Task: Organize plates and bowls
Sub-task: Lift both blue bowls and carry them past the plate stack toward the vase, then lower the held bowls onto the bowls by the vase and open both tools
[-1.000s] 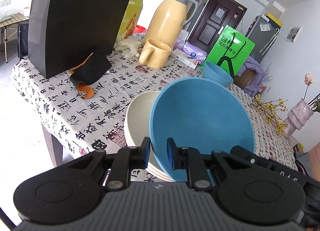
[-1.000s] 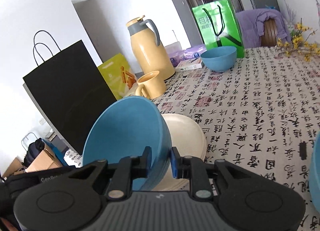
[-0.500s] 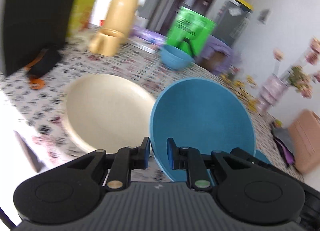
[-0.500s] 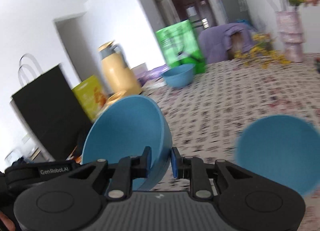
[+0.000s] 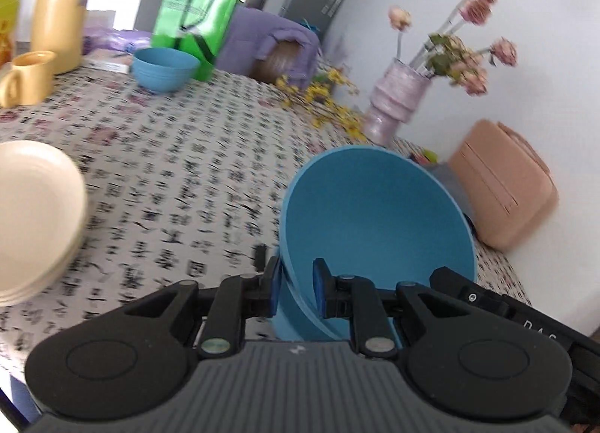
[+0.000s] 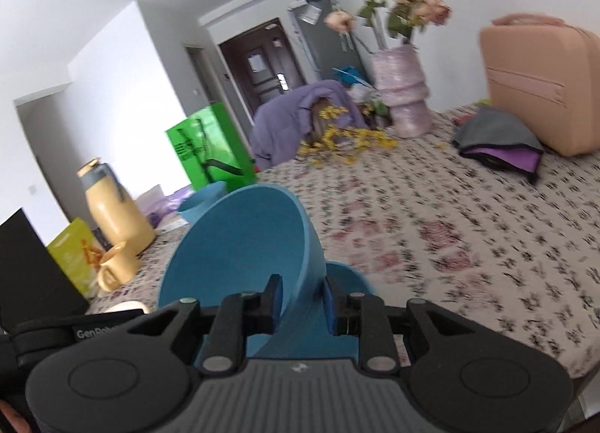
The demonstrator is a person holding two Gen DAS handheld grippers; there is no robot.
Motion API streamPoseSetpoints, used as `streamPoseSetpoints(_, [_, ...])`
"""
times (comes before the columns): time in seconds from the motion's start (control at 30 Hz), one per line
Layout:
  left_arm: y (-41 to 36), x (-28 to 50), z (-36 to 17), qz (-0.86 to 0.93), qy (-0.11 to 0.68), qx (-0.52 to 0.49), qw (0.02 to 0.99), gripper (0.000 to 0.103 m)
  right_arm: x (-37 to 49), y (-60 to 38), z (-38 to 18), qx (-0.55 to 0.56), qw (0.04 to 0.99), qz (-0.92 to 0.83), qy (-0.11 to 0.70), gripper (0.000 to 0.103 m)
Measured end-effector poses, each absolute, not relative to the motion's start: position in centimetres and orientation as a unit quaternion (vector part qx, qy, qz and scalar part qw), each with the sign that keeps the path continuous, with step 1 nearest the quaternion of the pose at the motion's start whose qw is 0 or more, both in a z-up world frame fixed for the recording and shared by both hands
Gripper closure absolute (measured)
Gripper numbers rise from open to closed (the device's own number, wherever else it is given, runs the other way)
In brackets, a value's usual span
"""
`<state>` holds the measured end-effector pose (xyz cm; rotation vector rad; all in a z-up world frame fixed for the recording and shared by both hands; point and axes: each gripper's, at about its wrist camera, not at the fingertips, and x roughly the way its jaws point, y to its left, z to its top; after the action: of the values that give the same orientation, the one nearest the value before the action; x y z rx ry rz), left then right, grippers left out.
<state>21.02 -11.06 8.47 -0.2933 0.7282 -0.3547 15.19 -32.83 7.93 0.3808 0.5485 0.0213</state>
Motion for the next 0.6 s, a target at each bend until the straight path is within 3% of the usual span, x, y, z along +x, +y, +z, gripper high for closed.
streamPoseSetpoints(0.47, [-11.6, 22.1, 7.2, -0.179, 0.388, -0.14, 0.893, 0.082, 15.9, -34.2, 5.4, 0.197, 0.931, 0.022, 0.306, 0.067])
streamPoseSetpoints(0.6, [-11.4, 22.0, 7.1, -0.179, 0.388, -0.14, 0.893, 0.077, 16.3, -33.9, 4.8, 0.185, 0.931, 0.02, 0.315, 0.066])
